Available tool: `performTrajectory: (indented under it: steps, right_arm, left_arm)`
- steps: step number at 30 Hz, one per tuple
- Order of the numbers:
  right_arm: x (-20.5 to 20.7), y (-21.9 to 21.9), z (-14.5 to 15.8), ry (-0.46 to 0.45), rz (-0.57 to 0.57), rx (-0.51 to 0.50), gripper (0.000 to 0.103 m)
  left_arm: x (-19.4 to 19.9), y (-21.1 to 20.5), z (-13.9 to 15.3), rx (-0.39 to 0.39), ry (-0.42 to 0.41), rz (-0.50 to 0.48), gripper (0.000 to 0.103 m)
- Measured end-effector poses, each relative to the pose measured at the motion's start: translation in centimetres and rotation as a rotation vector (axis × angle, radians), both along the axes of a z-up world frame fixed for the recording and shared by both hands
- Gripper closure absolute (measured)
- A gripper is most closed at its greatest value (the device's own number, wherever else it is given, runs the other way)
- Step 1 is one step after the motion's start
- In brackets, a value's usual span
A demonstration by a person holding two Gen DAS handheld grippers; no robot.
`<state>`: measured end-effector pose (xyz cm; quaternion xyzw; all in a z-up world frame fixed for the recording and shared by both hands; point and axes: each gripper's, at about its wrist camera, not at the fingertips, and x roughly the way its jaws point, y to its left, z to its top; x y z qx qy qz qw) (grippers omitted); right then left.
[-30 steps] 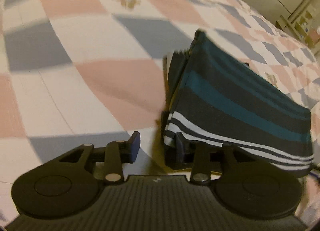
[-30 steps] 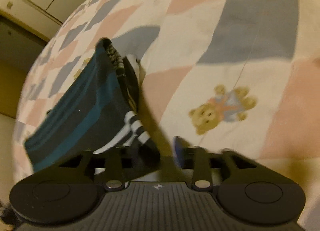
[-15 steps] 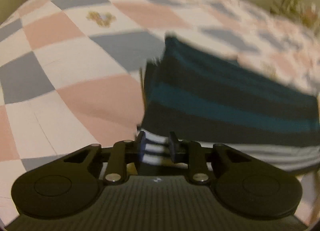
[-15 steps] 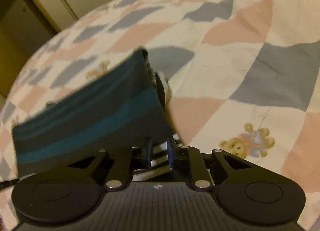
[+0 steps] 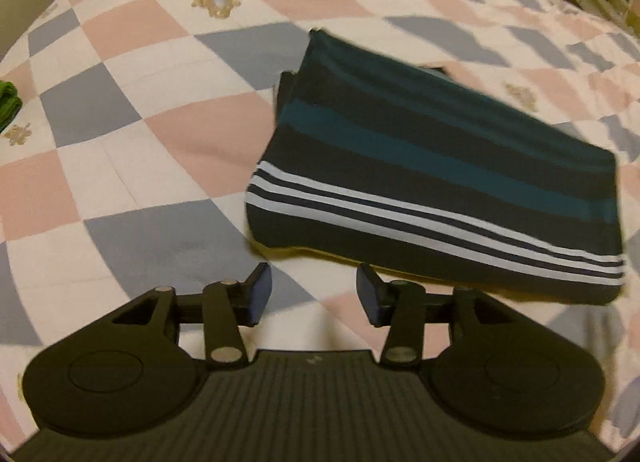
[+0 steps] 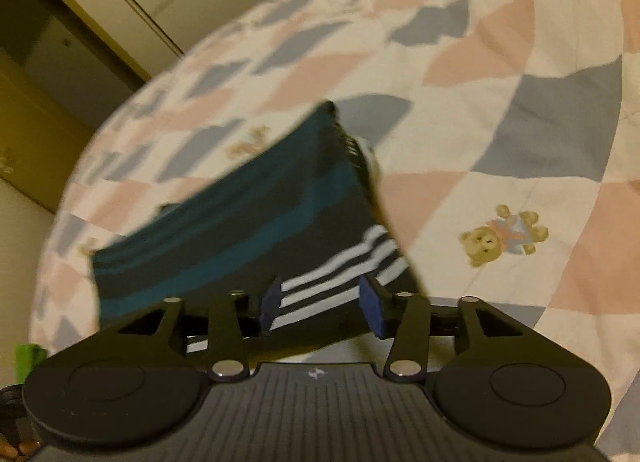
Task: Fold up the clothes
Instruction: 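Release the folded sweater with both grippers and withdraw, then grasp the folded striped sweater edge with both grippers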
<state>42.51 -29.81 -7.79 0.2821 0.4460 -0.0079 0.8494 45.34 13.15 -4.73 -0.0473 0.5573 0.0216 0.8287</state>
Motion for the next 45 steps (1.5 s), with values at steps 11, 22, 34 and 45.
performTrajectory:
  steps: [11,22,34,45]
  right_arm:
    - [-4.1,-0.4,2.6,-0.025,-0.036,0.136,0.051]
    - [-5.2,-1.0,0.7,-0.009,-0.057,0.233,0.049]
    - [-5.0,-2.4,-8.1,-0.001,-0.456,0.604,0.04]
    - [-3.0,-1.0,-13.2,-0.047,-0.664,0.572,0.044]
  left_arm:
    - [-2.9,-4.6,7.1,0.049,-0.062,-0.031,0.051]
    - [-3.3,-5.3,6.6,0.072,-0.075,-0.043,0.051]
    - [0.6,-1.4,1.1,0.059,-0.063,-0.102,0.051]
    - [7.2,1.9,-6.7,0.021,-0.008,-0.254,0.051]
